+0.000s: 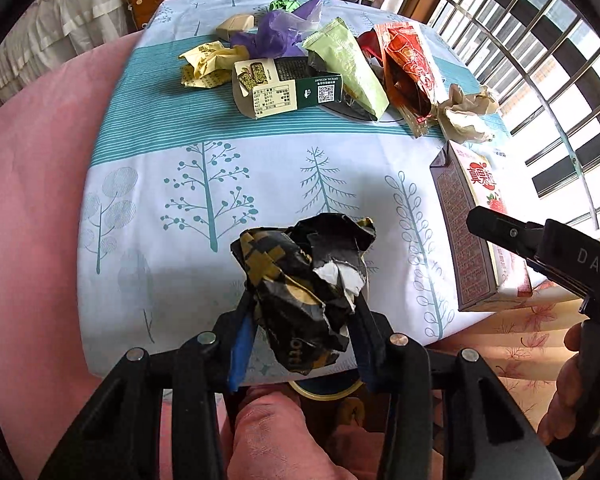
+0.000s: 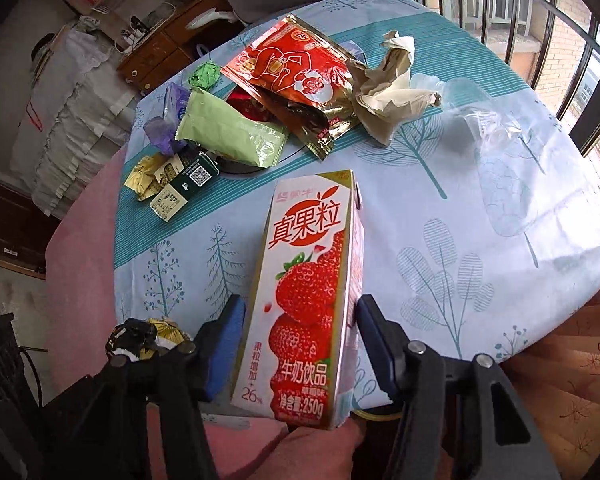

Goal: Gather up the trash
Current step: 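Carry the foil ball and carton over the wastebasket and open both tools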

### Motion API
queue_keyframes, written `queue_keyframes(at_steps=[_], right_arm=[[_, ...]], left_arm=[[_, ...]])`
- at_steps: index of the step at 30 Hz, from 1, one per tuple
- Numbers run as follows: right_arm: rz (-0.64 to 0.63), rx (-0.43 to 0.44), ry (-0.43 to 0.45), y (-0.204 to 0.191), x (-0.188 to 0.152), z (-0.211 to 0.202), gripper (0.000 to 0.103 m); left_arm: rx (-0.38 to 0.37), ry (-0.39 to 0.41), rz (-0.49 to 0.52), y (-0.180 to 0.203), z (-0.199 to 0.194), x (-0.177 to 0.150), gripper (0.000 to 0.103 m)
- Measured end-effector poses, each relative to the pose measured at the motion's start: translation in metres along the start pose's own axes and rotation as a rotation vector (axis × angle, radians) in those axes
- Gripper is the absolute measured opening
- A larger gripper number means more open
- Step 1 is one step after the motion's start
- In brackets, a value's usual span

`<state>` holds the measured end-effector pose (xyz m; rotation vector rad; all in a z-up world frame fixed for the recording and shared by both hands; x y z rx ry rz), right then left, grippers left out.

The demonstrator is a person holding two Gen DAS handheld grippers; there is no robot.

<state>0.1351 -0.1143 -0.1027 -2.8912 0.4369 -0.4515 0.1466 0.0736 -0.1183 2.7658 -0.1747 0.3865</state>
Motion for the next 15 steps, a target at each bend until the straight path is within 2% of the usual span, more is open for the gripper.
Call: queue_keyframes(at_steps=[2,8,11,15], right_arm=[[-0.074,0.038,0.044,0.006,-0.002,-0.013,0.058],[-0.23,0.115,0.117,0.048,-0.056,-0.059,0.058],[-0.289,0.106,0.106,0.065,-0.086,-0.066,0.058],[-0.312,0.107,0.031,0.087,-0.129,-0.055,0.058]], left_arm=[[-0.008,0.031,-0.036,0.009,-0.015,-0.023,0.041],[-0.023,0.092,-0.101,0.049,-0.033,-0.093,0.041],[-0.025,0.076,-0.108,0.071,-0.027,-0.128,0.041],[-0.017,0.006,-0.097,0.089,-0.013,-0.171,0.041]])
Point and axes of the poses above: each gripper's, at about its wrist camera, not at the fingertips, and z roughly the way its jaws point, y to its right, x to its top, the point moved 4 cm from there along z, roughly the way its jaws point, and after that the axes turned 9 degrees about -x, right-handed, at the moved point
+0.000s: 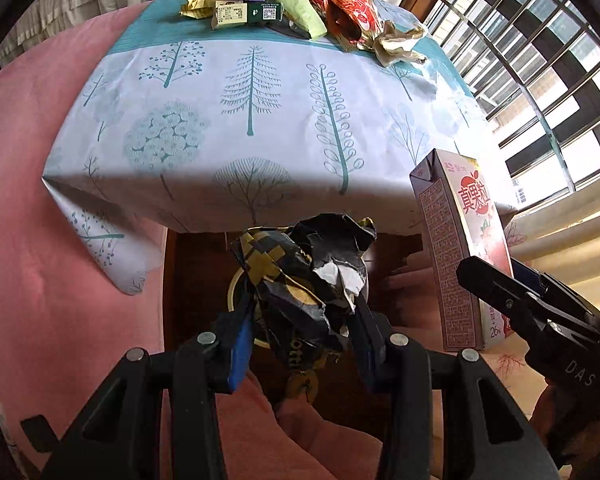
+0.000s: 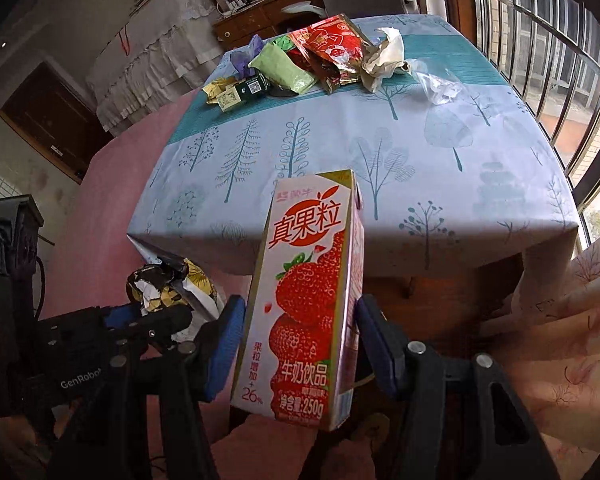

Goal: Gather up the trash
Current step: 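Carry the foil ball and carton over the wastebasket and open both tools, then raise both open tools back toward the table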

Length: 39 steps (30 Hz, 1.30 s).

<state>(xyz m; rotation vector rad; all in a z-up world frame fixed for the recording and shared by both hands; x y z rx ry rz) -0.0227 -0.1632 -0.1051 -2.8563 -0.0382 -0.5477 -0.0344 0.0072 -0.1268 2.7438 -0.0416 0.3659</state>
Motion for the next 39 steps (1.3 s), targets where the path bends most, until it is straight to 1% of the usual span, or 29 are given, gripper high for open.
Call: queue_keyframes(at_steps=[3,6,8,11,15,19,22,23,24,25,27,30,33,37,39], right_arm=[[0.004,0.0,-0.085,-0.001,-0.034,0.029,0.058],[0.025,-0.013,-0.175,0.002,-0.069,0.07,0.058],[0.038,-0.025,-0.228,0.003,-0.088,0.104,0.058],[0.051,-0.054,-0.281,0.004,-0.113,0.159,0.058],[0.071,-0.082,-0.314,0.007,-0.132,0.237,0.058],[0.071,-0.13,-0.319,0.013,-0.136,0.297,0.06],[0.1,-0.156,-0.31,0.023,-0.132,0.324,0.061],[0.107,-0.161,-0.302,0.026,-0.13,0.329,0.069],[0.115,-0.166,-0.298,0.028,-0.129,0.332,0.078],[0.122,-0.167,-0.294,0.031,-0.127,0.334,0.08],[0.13,-0.176,-0.283,0.034,-0.124,0.333,0.082],[0.138,-0.193,-0.256,0.037,-0.119,0.322,0.082],[0.143,-0.193,-0.22,0.035,-0.116,0.296,0.082],[0.141,-0.192,-0.164,0.028,-0.112,0.242,0.082],[0.124,-0.191,-0.148,0.021,-0.108,0.212,0.082]], left_arm=[[0.027,-0.057,0.008,-0.001,0.016,-0.025,0.041],[0.047,-0.106,-0.001,-0.013,0.043,-0.047,0.042],[0.056,-0.137,-0.012,-0.024,0.068,-0.059,0.042],[0.053,-0.178,-0.036,-0.045,0.115,-0.071,0.042],[0.049,-0.189,-0.031,-0.07,0.18,-0.077,0.043],[0.075,-0.156,-0.004,-0.09,0.228,-0.071,0.047],[0.091,-0.147,0.013,-0.101,0.25,-0.066,0.057],[0.098,-0.149,0.022,-0.103,0.255,-0.065,0.068],[0.107,-0.143,0.027,-0.108,0.257,-0.064,0.077],[0.11,-0.135,0.028,-0.114,0.258,-0.061,0.081],[0.112,-0.132,0.029,-0.116,0.256,-0.059,0.093],[0.129,-0.118,0.034,-0.12,0.244,-0.055,0.094],[0.133,-0.106,0.035,-0.117,0.224,-0.054,0.094],[0.123,-0.096,0.041,-0.105,0.183,-0.052,0.094],[0.121,-0.09,0.066,-0.093,0.156,-0.049,0.094]])
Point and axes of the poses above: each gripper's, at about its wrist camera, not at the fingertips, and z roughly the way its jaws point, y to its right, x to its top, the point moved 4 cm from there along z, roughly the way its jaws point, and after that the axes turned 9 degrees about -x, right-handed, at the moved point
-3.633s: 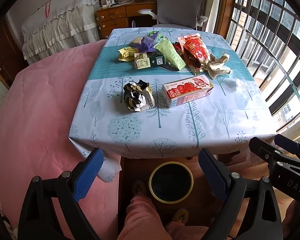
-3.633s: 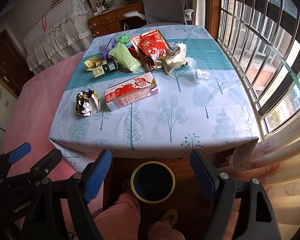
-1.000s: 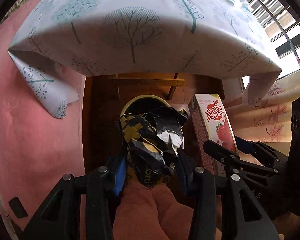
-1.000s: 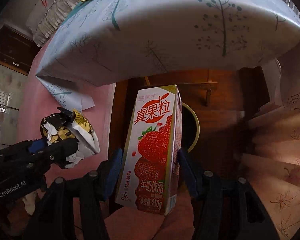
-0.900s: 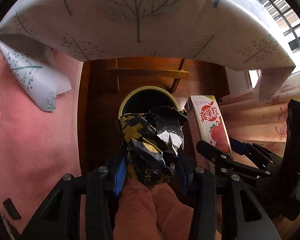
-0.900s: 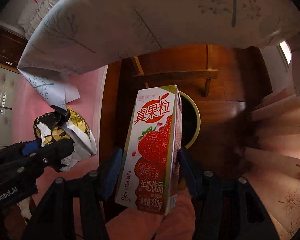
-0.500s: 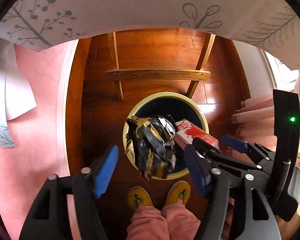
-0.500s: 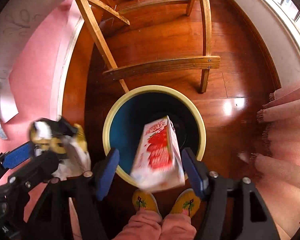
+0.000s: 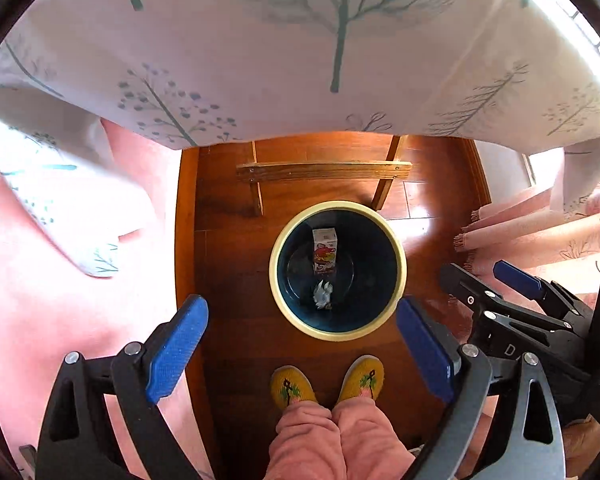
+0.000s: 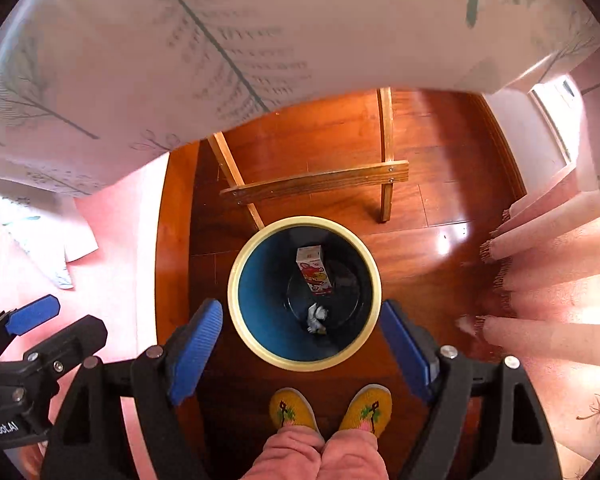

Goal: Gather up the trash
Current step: 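Raise both open tools back toward the table, then grasp the crumpled beige paper with the left tool while the right tool grasps the clear plastic bottle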

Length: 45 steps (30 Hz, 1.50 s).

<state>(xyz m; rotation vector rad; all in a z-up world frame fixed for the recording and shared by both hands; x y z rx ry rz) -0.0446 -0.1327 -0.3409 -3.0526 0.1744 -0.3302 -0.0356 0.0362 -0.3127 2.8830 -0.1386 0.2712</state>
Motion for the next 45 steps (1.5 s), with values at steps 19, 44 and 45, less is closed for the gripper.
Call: queue_keyframes(at_steps=[19,44,45], right_arm=[[-0.001,-0.059,0.258,-0.005,0.043,-0.261,0.082],[-0.138,-0.242,0.396,0.063,0.285,-0.226,0.082],[-0.163,-0.242,0.384,0.062,0.296,-0.214,0.082]], left_arm=[[0.046,0.313,0.225,0.058,-0.25,0.049,0.094],[0.021,0.414,0.062,0.128,-0.222,0.227,0.093],[0.016,0.401,0.046,0.131,-0.213,0.24,0.093]])
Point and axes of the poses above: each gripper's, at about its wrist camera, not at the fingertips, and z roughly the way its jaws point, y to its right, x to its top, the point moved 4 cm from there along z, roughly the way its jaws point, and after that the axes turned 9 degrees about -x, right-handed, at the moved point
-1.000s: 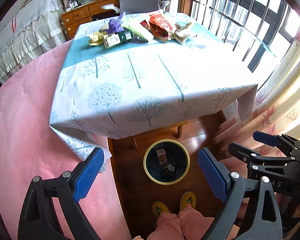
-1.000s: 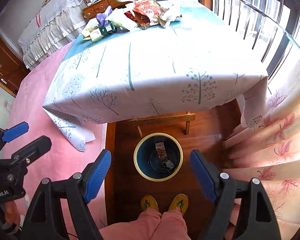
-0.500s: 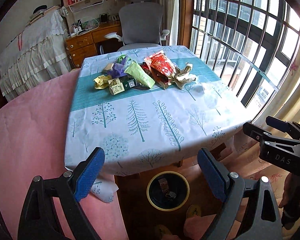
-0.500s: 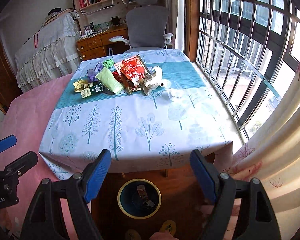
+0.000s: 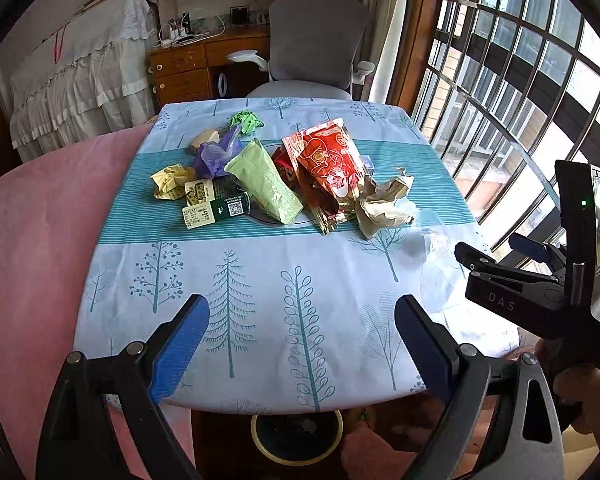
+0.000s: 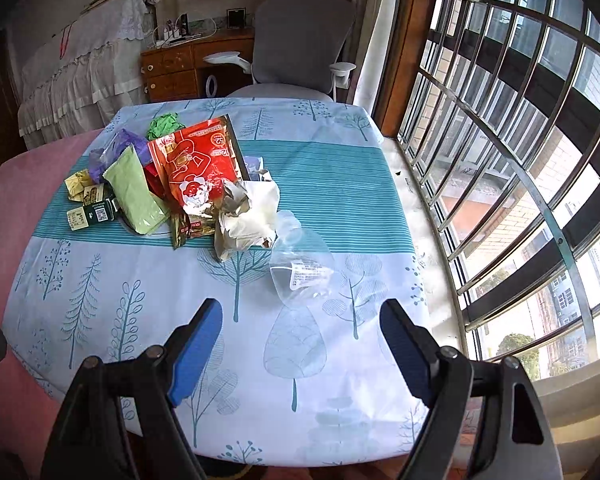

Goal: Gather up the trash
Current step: 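Grasp the crumpled beige paper with the left tool while the right tool grasps the clear plastic bottle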

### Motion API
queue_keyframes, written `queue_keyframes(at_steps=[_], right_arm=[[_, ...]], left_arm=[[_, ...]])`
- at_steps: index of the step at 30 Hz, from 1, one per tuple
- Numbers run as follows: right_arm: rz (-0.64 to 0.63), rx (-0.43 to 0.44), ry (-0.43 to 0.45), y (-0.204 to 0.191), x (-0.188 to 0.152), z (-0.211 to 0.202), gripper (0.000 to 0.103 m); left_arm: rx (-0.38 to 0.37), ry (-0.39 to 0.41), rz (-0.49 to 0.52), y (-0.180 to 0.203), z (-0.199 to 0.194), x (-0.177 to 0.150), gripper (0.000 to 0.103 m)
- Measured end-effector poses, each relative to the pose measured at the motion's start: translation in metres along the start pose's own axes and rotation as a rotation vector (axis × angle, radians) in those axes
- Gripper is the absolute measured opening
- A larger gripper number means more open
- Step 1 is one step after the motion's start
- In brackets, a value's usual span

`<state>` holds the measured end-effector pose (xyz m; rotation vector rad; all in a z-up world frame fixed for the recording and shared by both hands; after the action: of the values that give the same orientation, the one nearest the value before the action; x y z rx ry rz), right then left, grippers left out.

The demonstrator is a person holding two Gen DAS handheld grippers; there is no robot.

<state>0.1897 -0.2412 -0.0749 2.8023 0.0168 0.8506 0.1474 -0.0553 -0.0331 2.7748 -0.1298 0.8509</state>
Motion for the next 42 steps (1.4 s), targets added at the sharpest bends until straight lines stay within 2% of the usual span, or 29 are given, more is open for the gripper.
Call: queue_keyframes(at_steps=[5,10,11,12,15,23,27,31,35,39,42], right_arm=[[-0.107,0.042,-0.069,-0.018,0.016,0.068,0.082],[-0.213,0.043,-0.078,-0.03,0.02,0.103,0.081],[-0.223,0.049,-0.081,-0.029,0.02,0.107,0.079],[-0.225,0.065,-0.087,-0.027,0.02,0.111,0.066],[-0.187,0.123,-0.138,-0.009,0.022,0.122,0.052],[0.041,0.3,-0.258,0.052,0.042,0.146,0.046],[0.136,0.334,-0.284,0.07,0.05,0.156,0.045],[0.17,0.356,-0.286,0.077,0.057,0.16,0.045],[0.165,0.37,-0.265,0.076,0.063,0.158,0.045],[0.146,0.383,-0.268,0.075,0.064,0.159,0.045],[0.134,0.386,-0.273,0.073,0.061,0.16,0.045]], left_arm=[[0.028,-0.034,-0.094,0.009,0.05,0.032,0.093],[0.037,-0.073,-0.15,0.012,0.082,0.049,0.093],[0.038,-0.08,-0.154,0.013,0.088,0.051,0.093],[0.037,-0.087,-0.156,0.015,0.093,0.052,0.093],[0.024,-0.107,-0.163,0.021,0.107,0.059,0.093],[-0.058,-0.163,-0.258,0.035,0.148,0.083,0.093],[-0.072,-0.162,-0.352,0.031,0.169,0.102,0.093],[-0.021,-0.212,-0.39,0.027,0.202,0.113,0.093],[0.001,-0.287,-0.396,0.033,0.234,0.108,0.093],[-0.038,-0.281,-0.417,0.045,0.248,0.106,0.094],[-0.057,-0.296,-0.387,0.06,0.256,0.108,0.094]])
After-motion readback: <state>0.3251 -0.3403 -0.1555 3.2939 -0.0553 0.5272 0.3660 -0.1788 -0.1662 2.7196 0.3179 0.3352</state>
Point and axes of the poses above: each gripper's, at about its wrist camera, not at the fingertips, and z roughly the way its jaws point, y to its right, x to its top, the point moved 4 cm from there along z, roughly the way its jaws point, and after that the axes turned 9 degrees about -x, right-handed, at the moved point
